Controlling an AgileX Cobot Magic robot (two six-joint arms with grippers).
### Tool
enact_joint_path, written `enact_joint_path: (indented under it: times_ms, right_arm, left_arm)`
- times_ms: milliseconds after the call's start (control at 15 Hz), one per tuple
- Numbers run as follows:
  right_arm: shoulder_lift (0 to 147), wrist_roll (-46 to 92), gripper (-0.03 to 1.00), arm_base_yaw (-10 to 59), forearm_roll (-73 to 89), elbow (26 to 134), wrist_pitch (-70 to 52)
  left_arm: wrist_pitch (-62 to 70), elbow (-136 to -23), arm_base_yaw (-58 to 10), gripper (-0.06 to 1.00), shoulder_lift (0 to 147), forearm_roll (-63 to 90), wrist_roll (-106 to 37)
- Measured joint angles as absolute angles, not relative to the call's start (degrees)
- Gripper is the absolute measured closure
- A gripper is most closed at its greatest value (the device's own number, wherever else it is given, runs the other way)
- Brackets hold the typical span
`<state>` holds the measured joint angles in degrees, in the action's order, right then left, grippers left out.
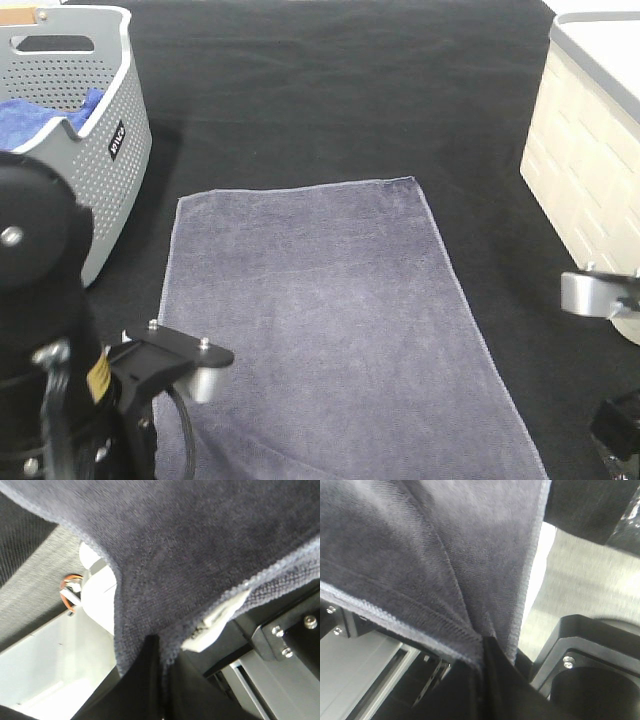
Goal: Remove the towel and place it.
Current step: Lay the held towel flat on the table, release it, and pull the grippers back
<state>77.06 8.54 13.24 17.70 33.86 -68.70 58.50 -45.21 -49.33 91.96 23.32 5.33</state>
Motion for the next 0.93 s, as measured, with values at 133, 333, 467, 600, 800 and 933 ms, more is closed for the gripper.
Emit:
enact_joint_path:
  times_ms: [133, 333, 467, 600, 800, 933]
  right_arm:
    - [81.59, 10.14, 0.95, 13.18, 18.96, 32.43, -66.58]
    - [86.80, 12.26, 0.95, 13.18, 19.31, 31.05, -64.69]
    - [88.87, 12.72, 0.95, 13.18, 19.31, 31.05, -62.97]
    - [90.41, 12.83, 0.95, 13.18, 19.48, 31.05, -61.31]
    - [90.53, 14.04, 0.95, 13.18, 20.97, 31.05, -59.82]
    - [90.53, 15.18, 0.95, 13.18, 22.17, 30.31, -59.87]
  left_arm:
    - [61.08, -45.32, -47.10, 0.94, 94.77, 26.36, 0.80]
    - [64.17, -46.75, -46.98, 0.94, 98.26, 29.56, -4.41]
    - [65.20, -48.36, -46.98, 0.94, 99.98, 29.22, -5.04]
    - [65.26, -49.85, -46.98, 0.94, 101.70, 29.11, -5.33]
    - [65.03, -52.08, -46.98, 0.94, 103.53, 28.59, -5.44]
    - [64.97, -52.43, -46.98, 0.90, 104.34, 28.82, -5.44]
